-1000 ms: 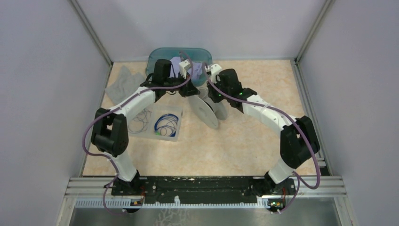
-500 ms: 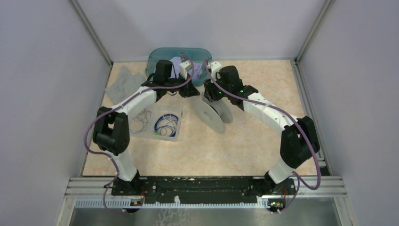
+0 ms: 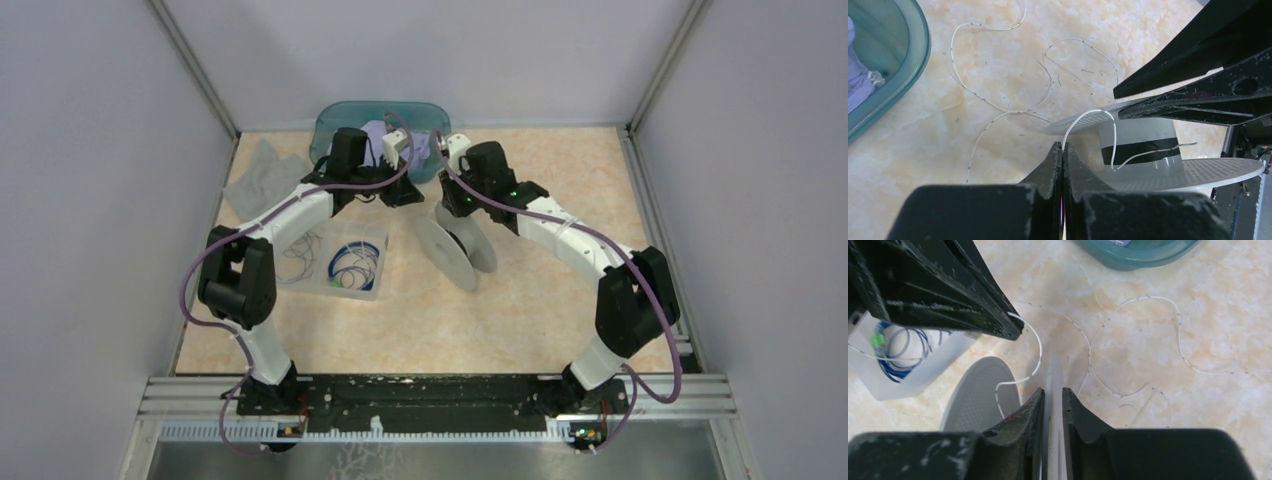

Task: Wrap the cables
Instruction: Adjust the cable reel at the center of the board.

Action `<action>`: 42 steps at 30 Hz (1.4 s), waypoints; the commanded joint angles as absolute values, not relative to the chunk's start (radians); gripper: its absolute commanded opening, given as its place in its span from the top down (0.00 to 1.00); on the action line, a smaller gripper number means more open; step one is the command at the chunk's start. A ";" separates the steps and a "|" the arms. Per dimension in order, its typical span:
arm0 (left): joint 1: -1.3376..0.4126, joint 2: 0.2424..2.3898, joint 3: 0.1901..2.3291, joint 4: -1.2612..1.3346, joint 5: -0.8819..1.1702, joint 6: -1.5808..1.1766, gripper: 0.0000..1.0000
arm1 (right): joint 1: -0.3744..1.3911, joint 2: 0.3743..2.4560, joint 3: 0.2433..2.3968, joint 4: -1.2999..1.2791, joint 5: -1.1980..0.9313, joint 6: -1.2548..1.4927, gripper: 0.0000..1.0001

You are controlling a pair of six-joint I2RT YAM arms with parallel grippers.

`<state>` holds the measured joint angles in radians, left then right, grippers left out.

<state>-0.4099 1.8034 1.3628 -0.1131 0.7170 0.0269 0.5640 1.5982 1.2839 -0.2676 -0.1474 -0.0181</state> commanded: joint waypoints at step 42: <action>-0.371 1.792 1.679 -0.177 0.657 -0.240 1.00 | 0.429 1.474 1.251 -0.283 0.206 0.100 1.00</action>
